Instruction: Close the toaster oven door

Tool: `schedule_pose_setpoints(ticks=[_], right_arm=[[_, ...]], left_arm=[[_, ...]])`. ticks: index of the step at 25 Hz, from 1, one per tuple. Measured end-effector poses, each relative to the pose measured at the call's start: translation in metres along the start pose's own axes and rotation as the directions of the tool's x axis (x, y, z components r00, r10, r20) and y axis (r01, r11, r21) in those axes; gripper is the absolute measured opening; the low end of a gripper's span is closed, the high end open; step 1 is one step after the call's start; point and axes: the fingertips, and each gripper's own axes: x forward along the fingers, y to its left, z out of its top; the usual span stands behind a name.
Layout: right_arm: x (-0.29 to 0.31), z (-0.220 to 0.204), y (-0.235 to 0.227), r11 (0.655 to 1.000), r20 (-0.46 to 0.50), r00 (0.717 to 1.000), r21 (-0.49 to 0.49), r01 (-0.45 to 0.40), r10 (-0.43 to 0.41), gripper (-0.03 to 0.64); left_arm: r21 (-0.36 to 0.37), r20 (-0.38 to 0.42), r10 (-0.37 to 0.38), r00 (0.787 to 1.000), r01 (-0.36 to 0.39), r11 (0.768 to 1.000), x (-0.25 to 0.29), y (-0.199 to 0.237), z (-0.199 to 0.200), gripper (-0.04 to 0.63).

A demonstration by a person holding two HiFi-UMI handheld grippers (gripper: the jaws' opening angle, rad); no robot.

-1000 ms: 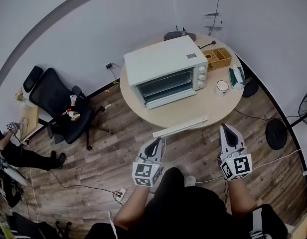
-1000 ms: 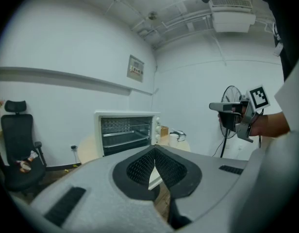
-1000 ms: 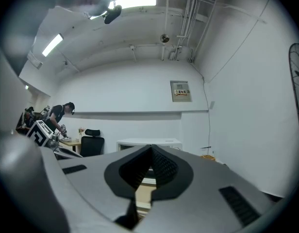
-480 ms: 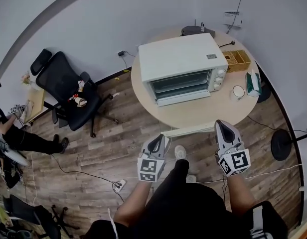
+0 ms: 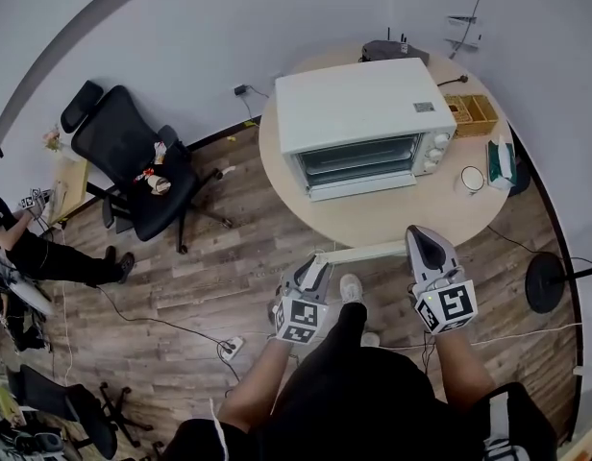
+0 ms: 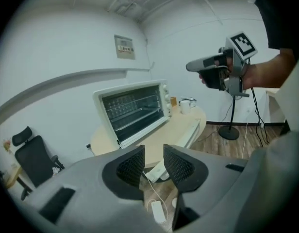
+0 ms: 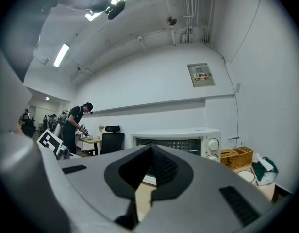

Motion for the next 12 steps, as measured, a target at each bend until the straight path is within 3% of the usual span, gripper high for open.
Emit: schedule_pose_setpoints(ticks=[5,8,10,12], right_arm=[[0.007,-0.002,-0.009,1.000,-0.002,1.000,-0.016,0.019,-0.019,-0.001],[0.009,-0.004,-0.011,1.000,-0.010,1.000,-0.017,0.017,-0.018,0.000],[0.009,-0.006,-0.013,1.000,-0.015,1.000,-0.016,0.015,-0.015,0.000],[0.010,-0.007,-0.016,1.000,-0.022,1.000,-0.020,0.015,-0.015,0.000]], left_arm=[[0.061,-0.154,-0.057,0.986,0.067,0.996,0.017,-0.011,-0.026,0.166],[0.184,-0.236,-0.035,0.971,0.080,0.980,0.028,-0.014,-0.043,0.167],[0.303,-0.279,-0.005,0.960,0.093,0.948,0.036,-0.015,-0.053,0.167],[0.436,-0.309,0.041,0.950,0.104,0.894,0.042,-0.015,-0.061,0.167]])
